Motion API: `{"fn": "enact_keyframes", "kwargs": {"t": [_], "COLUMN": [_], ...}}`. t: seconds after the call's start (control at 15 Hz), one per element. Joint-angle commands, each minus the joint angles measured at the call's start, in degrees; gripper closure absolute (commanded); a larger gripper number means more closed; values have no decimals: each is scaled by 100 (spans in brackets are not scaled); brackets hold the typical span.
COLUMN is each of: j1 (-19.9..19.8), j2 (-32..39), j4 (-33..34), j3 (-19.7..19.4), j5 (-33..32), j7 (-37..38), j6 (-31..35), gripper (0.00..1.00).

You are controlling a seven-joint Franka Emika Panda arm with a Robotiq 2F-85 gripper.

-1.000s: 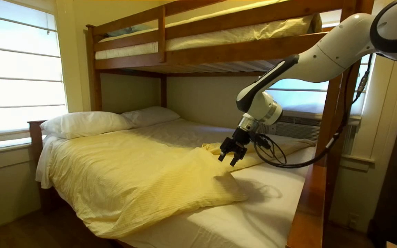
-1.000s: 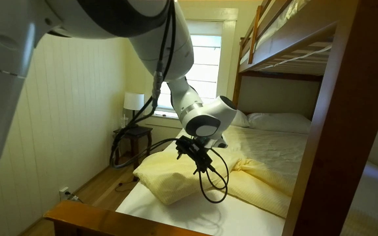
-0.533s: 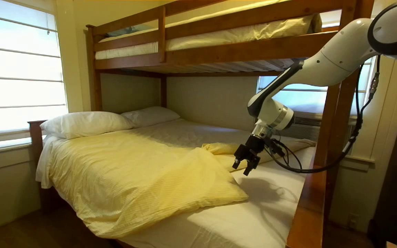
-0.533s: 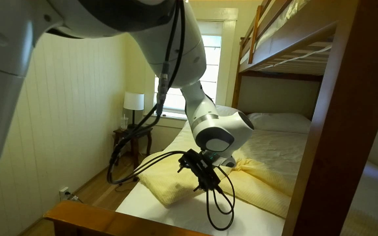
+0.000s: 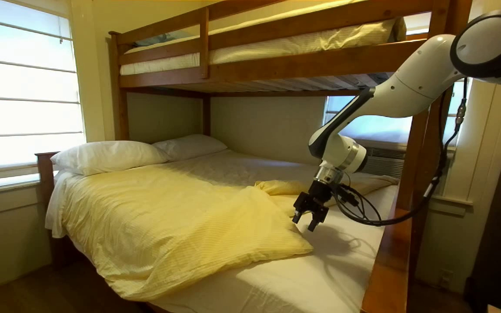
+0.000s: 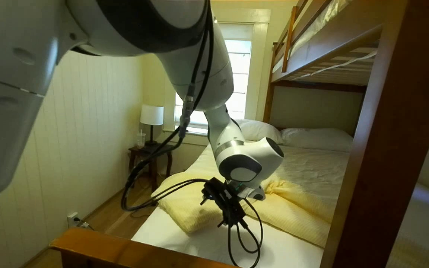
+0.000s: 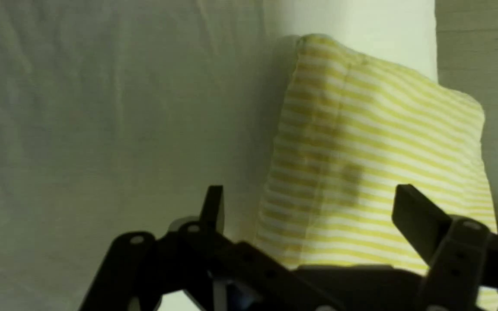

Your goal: Uncover the beddings at the foot of the bed.

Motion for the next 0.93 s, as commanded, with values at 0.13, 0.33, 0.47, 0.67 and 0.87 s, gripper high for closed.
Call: {"fn": "enact_keyframes", "kwargs": {"t": [0.13,0.33,0.47,0.67,0.87], "j1": [154,182,190,207,207], "j2": [492,607,631,658,651], "j4": [234,339,423,516,638], "j3": [56,140,203,292,427], "j5": [115,109,115,141,266], "j7": [253,285,301,307,284], "j6": [251,244,214,186,82], "gripper": [32,56,68,90,100]}}
